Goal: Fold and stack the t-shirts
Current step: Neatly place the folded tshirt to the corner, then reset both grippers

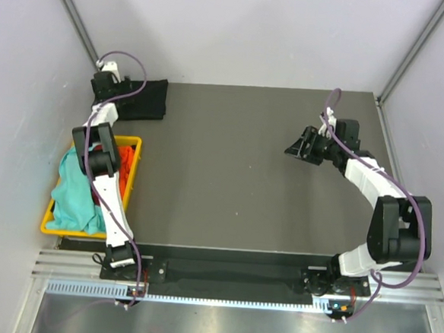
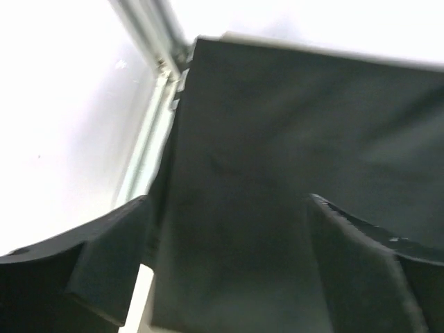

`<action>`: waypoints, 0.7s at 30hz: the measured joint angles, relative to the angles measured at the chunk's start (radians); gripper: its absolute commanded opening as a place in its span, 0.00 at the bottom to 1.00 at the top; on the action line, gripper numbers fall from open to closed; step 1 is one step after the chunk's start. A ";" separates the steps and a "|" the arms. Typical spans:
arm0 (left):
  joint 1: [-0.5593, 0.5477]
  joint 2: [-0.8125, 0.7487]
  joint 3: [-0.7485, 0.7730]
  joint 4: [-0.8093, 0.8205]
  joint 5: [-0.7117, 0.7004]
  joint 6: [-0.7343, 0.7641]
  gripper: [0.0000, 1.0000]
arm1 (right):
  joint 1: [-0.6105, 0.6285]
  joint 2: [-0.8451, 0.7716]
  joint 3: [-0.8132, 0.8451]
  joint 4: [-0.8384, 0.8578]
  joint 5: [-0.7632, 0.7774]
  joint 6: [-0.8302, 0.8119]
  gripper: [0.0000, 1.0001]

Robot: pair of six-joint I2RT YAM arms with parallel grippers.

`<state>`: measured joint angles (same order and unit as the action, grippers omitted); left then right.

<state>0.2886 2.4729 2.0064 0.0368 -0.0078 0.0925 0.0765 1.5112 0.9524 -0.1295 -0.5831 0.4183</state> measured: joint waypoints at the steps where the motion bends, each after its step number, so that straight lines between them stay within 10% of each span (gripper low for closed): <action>1: -0.011 -0.025 -0.016 -0.002 -0.013 -0.031 0.99 | 0.000 -0.006 0.006 -0.017 0.006 -0.003 0.59; 11: -0.214 -0.417 -0.058 -0.168 -0.164 -0.148 0.99 | 0.006 -0.153 0.112 -0.218 0.080 -0.053 0.68; 14: -0.288 -0.555 -0.103 -0.229 -0.067 -0.228 0.99 | 0.006 -0.214 0.134 -0.289 0.108 -0.067 0.99; 21: -0.473 -0.919 -0.439 -0.324 0.188 -0.371 0.99 | 0.006 -0.389 0.134 -0.398 0.157 -0.074 1.00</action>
<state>-0.1844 1.5539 1.5677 -0.2871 0.1806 -0.2783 0.0830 1.1217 1.0866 -0.5278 -0.4259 0.3447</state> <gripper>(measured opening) 0.987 0.993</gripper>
